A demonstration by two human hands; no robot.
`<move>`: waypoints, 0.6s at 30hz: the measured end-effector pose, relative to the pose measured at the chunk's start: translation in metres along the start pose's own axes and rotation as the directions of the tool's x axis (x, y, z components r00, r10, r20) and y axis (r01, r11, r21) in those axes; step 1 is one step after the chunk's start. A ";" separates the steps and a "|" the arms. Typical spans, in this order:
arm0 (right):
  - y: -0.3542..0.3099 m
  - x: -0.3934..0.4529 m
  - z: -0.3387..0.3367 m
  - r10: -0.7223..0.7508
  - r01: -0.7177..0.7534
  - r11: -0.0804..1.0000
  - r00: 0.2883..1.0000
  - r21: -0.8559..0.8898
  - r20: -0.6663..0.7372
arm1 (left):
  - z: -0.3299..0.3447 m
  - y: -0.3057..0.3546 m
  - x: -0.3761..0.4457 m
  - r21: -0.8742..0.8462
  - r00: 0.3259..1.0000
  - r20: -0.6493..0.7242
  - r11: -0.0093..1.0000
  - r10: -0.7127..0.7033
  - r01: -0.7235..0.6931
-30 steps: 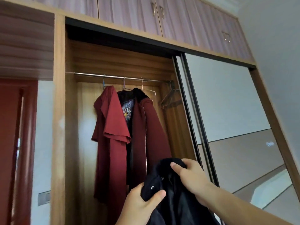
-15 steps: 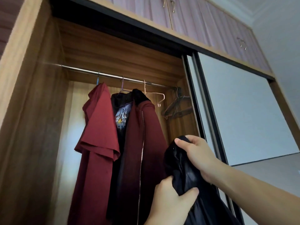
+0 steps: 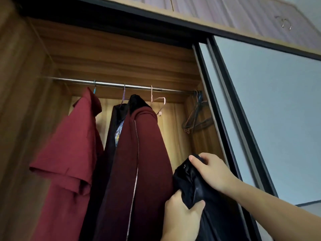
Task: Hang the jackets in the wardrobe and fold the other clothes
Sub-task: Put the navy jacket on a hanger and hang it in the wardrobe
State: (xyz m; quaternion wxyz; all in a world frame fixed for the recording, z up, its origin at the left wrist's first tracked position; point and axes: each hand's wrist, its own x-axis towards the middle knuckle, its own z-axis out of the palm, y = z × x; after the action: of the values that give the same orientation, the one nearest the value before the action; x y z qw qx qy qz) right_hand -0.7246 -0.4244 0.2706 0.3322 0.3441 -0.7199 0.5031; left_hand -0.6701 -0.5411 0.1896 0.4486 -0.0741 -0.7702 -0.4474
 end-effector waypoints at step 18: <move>-0.047 0.170 0.022 -0.249 0.257 0.966 0.937 0.002 -0.244 | 0.007 0.011 0.140 0.248 0.966 -0.244 0.968 0.090 -0.027</move>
State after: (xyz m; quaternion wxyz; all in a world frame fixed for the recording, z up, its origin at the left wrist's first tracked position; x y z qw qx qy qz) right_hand -0.7810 -0.4846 0.4282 0.4734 0.3755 -0.6150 0.5065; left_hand -0.7512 -0.5693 0.3012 0.5619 0.0162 -0.7530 -0.3421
